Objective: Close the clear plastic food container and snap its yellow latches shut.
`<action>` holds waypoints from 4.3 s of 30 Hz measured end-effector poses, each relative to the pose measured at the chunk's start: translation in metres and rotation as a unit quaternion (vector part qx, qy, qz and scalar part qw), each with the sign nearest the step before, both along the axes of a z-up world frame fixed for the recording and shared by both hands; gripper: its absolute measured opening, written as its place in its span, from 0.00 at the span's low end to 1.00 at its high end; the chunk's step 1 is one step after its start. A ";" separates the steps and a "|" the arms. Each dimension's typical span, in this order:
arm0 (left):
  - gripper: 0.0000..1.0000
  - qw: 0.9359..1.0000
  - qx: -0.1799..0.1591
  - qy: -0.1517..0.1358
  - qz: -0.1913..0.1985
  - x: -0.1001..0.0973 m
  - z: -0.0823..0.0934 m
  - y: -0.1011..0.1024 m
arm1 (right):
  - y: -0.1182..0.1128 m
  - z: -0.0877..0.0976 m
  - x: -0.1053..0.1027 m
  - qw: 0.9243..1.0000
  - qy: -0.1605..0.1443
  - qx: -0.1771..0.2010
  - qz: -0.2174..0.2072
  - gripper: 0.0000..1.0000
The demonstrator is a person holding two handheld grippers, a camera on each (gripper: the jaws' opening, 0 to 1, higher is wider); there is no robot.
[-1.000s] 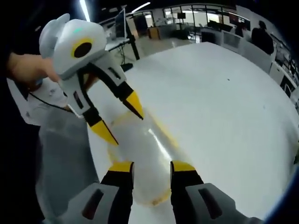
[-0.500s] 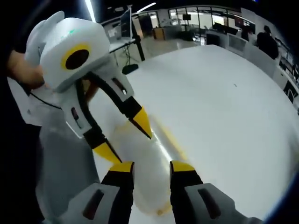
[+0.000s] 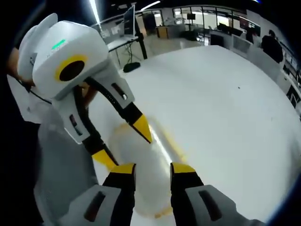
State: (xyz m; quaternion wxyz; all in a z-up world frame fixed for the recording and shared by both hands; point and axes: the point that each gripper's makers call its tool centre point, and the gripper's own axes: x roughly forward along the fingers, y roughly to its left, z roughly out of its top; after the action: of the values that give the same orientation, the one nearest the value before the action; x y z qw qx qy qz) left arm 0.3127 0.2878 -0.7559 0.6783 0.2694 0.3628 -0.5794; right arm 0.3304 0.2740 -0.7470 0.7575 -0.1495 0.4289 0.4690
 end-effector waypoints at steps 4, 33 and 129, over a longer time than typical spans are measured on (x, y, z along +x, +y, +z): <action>0.37 1.000 0.004 -0.008 -0.008 0.000 -0.001 0.001 | 0.001 0.001 0.003 1.000 -0.003 0.001 -0.002 0.27; 0.49 0.998 0.015 -0.043 -0.035 -0.012 -0.005 0.001 | 0.002 -0.006 0.021 0.999 0.004 -0.031 0.024 0.33; 0.49 0.970 0.127 -0.190 -0.082 -0.015 -0.023 0.001 | 0.010 -0.036 0.017 0.960 0.184 -0.096 0.190 0.36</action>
State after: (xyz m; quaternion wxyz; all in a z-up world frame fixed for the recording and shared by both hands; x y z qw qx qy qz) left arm 0.2982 0.2892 -0.7786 0.6453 0.4874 0.2738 -0.5207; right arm 0.3473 0.2840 -0.7832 0.5448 -0.2116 0.5676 0.5799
